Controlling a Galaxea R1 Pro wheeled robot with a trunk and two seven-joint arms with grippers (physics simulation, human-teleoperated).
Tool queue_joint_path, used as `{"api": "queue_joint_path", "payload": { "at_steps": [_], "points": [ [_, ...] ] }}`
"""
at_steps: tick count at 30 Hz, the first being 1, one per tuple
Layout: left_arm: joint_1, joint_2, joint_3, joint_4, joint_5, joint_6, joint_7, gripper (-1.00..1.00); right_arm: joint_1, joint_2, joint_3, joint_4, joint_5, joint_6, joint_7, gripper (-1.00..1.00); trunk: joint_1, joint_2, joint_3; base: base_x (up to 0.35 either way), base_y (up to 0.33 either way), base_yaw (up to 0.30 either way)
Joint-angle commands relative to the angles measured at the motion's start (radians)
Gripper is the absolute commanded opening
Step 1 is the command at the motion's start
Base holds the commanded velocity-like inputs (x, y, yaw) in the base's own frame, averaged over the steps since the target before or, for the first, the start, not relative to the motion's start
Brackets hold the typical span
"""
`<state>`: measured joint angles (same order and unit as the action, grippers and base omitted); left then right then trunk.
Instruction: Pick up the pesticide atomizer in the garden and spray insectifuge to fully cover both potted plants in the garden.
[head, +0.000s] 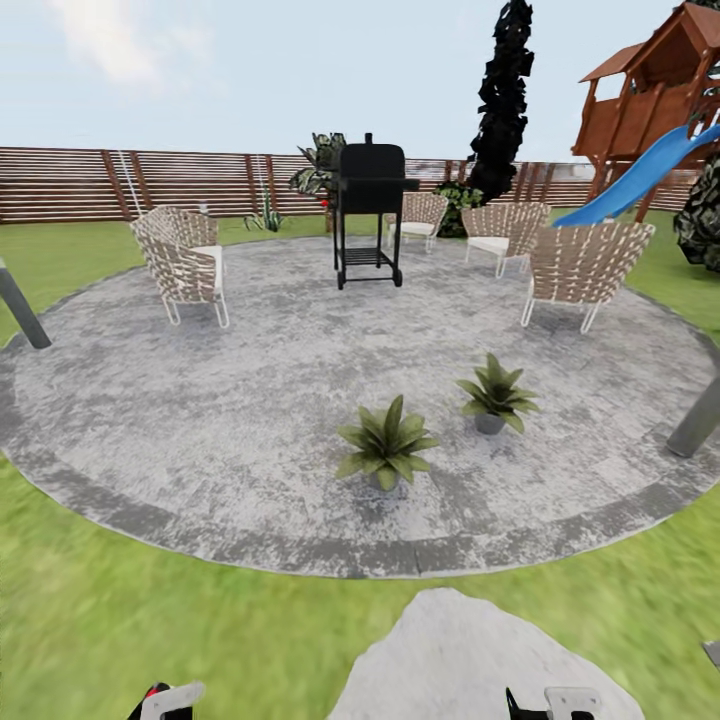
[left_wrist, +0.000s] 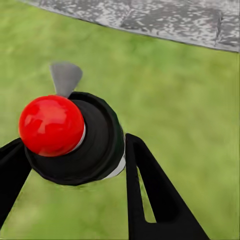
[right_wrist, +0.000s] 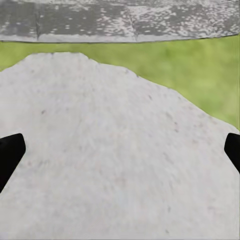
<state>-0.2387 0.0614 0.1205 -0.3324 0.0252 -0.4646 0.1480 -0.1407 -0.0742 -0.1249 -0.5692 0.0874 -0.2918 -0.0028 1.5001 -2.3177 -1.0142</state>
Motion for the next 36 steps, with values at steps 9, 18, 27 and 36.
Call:
{"api": "queue_joint_path", "payload": {
  "at_steps": [9, 18, 27, 36],
  "points": [
    [-0.001, 0.000, -0.001, 0.001, 0.002, -0.003, 0.001, -1.00, 0.000, 0.001, -0.004, 0.000, 0.011, -0.003, 0.000, 1.00, 0.000, 0.000, -0.001, 0.207, 0.289, 0.000],
    [-0.001, 0.000, -0.001, 0.001, 0.002, -0.003, 0.001, -1.00, 0.000, -0.002, -0.001, 0.003, 0.014, -0.004, 0.005, 1.00, 0.000, 0.000, -0.001, 0.178, 0.296, 0.000],
    [-0.001, 0.000, -0.001, 0.001, 0.002, -0.003, 0.001, -1.00, 0.000, -0.003, -0.001, 0.004, 0.015, -0.004, 0.006, 1.00, 0.000, 0.000, -0.001, 0.174, 0.298, 0.000],
    [-0.001, 0.000, -0.001, 0.001, 0.002, -0.003, 0.001, -1.00, 0.000, -0.004, -0.001, 0.021, 0.015, -0.004, 0.006, 1.00, 0.000, 0.000, -0.001, 0.180, 0.298, 0.000]
  ]
}}
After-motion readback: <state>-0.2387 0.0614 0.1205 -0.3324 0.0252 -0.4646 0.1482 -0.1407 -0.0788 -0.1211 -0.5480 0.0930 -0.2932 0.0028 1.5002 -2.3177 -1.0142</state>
